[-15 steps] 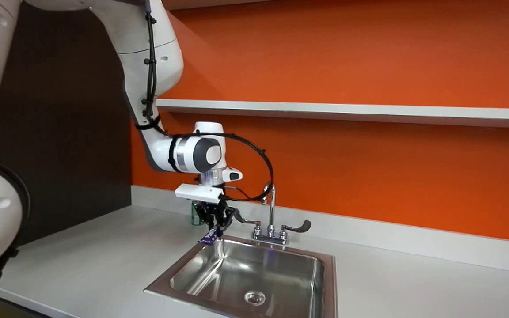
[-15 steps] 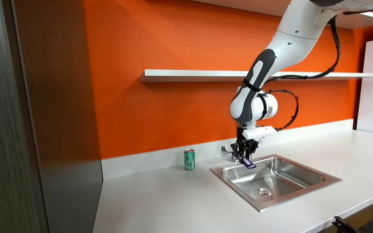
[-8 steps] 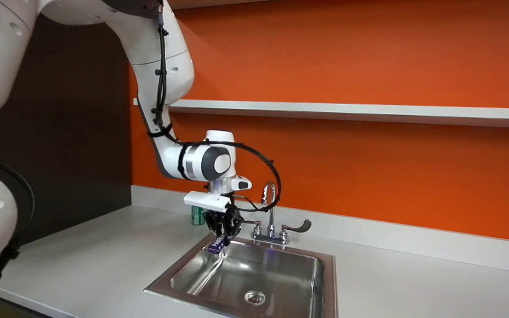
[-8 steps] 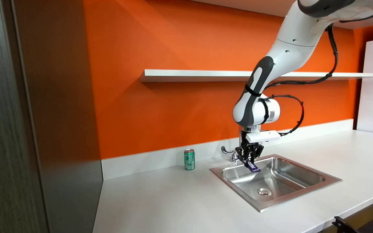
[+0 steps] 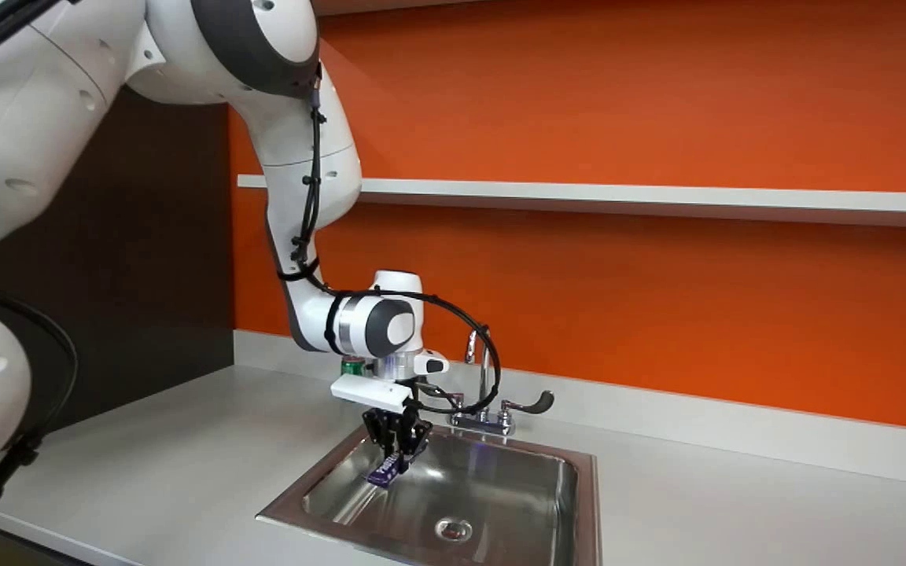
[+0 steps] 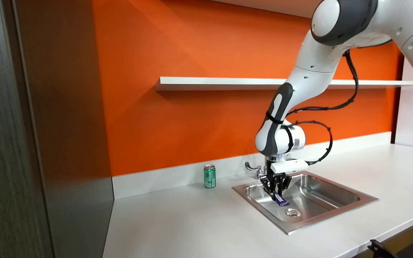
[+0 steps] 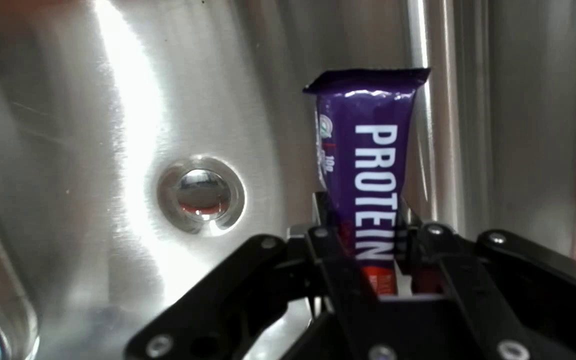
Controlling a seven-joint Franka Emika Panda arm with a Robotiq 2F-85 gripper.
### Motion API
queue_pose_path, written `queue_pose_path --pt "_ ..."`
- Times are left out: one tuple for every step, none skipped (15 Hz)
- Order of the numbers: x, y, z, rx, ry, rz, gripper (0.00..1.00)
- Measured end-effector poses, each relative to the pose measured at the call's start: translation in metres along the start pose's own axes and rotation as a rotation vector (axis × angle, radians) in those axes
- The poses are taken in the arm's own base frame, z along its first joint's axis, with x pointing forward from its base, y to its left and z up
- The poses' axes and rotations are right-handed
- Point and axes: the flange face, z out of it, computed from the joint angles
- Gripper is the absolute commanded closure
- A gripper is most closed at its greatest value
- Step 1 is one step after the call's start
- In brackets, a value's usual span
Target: Put the chocolate bar inside the sink
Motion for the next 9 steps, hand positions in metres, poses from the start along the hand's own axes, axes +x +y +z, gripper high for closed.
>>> queue_pose_path --pt "0.001 0.0 0.008 0.0 -0.008 0.003 0.93" --pt "0.003 0.001 0.015 0.001 -0.016 0.008 0.93" --pt "0.004 0.002 0.022 0.002 -0.022 0.013 0.93" --pt "0.005 0.003 0.028 0.003 -0.027 0.019 0.93" --pt "0.006 0.005 0.035 0.004 -0.033 0.026 0.93" --pt "0.007 0.007 0.04 0.004 -0.037 0.031 0.93" --pt "0.007 0.01 0.046 0.004 -0.04 0.038 0.93" --pt "0.007 0.013 0.051 0.004 -0.043 0.044 0.93" --pt "0.007 0.016 0.057 0.003 -0.047 0.05 0.93"
